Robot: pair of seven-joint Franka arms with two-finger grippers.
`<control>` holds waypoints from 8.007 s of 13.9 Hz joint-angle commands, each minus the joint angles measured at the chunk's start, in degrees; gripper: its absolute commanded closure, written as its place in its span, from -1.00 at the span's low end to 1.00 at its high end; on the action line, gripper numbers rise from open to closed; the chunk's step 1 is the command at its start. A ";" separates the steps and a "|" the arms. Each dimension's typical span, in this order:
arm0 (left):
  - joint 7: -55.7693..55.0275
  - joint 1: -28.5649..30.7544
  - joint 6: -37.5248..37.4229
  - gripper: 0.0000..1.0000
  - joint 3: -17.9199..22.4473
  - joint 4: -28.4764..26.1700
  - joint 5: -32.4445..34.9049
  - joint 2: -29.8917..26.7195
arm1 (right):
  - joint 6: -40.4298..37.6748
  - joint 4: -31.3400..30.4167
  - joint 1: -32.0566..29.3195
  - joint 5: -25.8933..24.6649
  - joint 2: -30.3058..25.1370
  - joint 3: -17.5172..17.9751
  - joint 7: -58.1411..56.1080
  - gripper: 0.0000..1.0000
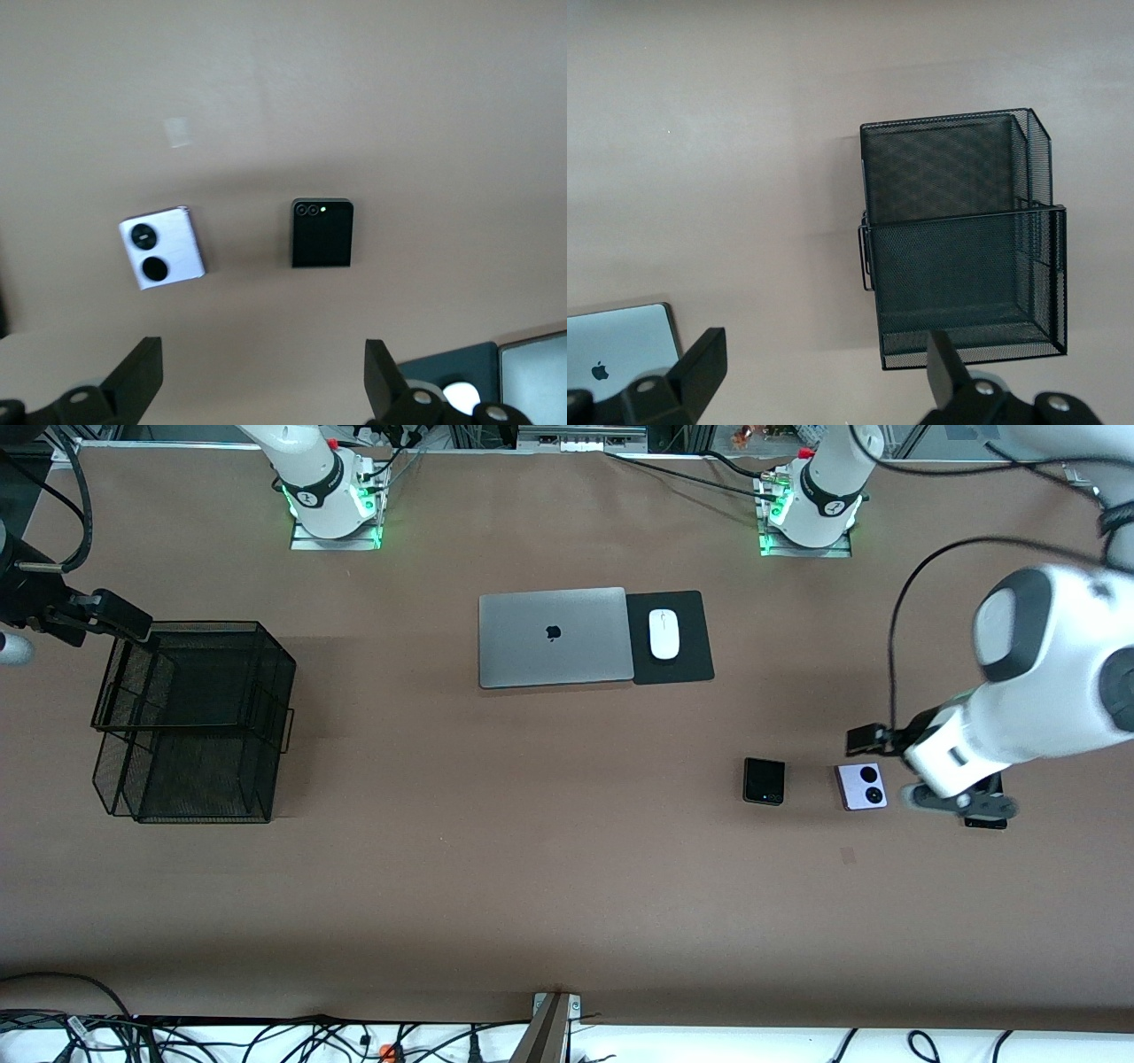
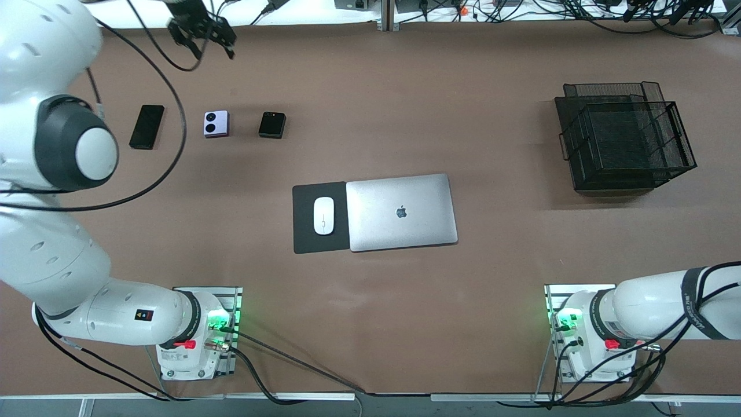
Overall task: Place phones with both arms
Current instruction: 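Reach the left gripper down to the small black flip phone, then close the left gripper on the black flip phone and lift it, then carry the black flip phone toward the laptop with the left gripper, then release the black flip phone with the left gripper while the right gripper approaches, then grasp both phones, black with the right gripper, white with the left gripper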
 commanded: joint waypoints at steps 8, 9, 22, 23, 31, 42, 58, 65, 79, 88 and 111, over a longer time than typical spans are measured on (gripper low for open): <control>-9.57 -4.81 18.73 -1.00 -0.21 -7.36 -3.67 12.85 | -0.45 0.08 0.19 0.92 -0.14 -0.31 0.30 -1.00; -9.66 -4.90 22.25 -1.00 -0.82 -10.09 -3.67 12.32 | -0.45 0.08 0.19 0.92 -0.14 -0.31 0.30 -1.00; -10.80 -6.66 33.88 -1.00 -2.41 -20.67 -2.61 10.65 | -0.54 0.08 0.19 0.92 -0.14 -0.31 0.30 -1.00; -10.80 -6.66 33.88 -1.00 -2.41 -20.67 -2.61 10.74 | -0.54 0.08 0.19 0.92 -0.06 -0.31 0.30 -1.00; -10.36 -6.22 34.32 -1.00 -2.06 -20.23 -2.18 11.00 | -0.54 -0.01 0.19 0.93 -0.14 -0.31 0.30 -1.00; -10.89 -6.74 36.25 -1.00 -2.06 -20.23 -1.82 12.49 | -0.54 -0.01 0.19 1.01 -0.06 -0.31 0.30 -1.00; -49.90 -26.77 24.21 0.98 -4.70 17.01 -2.79 22.31 | -0.54 -0.01 0.19 1.01 -0.14 -0.31 0.30 -1.00; -47.21 -34.51 32.57 0.95 -4.52 30.31 -2.53 36.40 | -0.54 -0.01 0.19 1.01 -0.06 -0.31 0.30 -1.00; -44.99 -38.55 36.87 -1.00 -2.51 29.88 -1.74 40.71 | -0.36 0.25 0.11 1.01 0.47 -0.31 0.21 -1.00; -48.43 -23.30 11.33 -1.00 -1.53 16.71 -1.38 14.03 | -0.63 0.34 -0.77 0.84 3.27 -0.31 -0.22 -1.00; -8.88 8.28 37.05 -1.00 -1.53 -26.82 8.37 5.02 | 45.78 5.88 35.70 -5.14 46.96 0.22 41.00 -1.00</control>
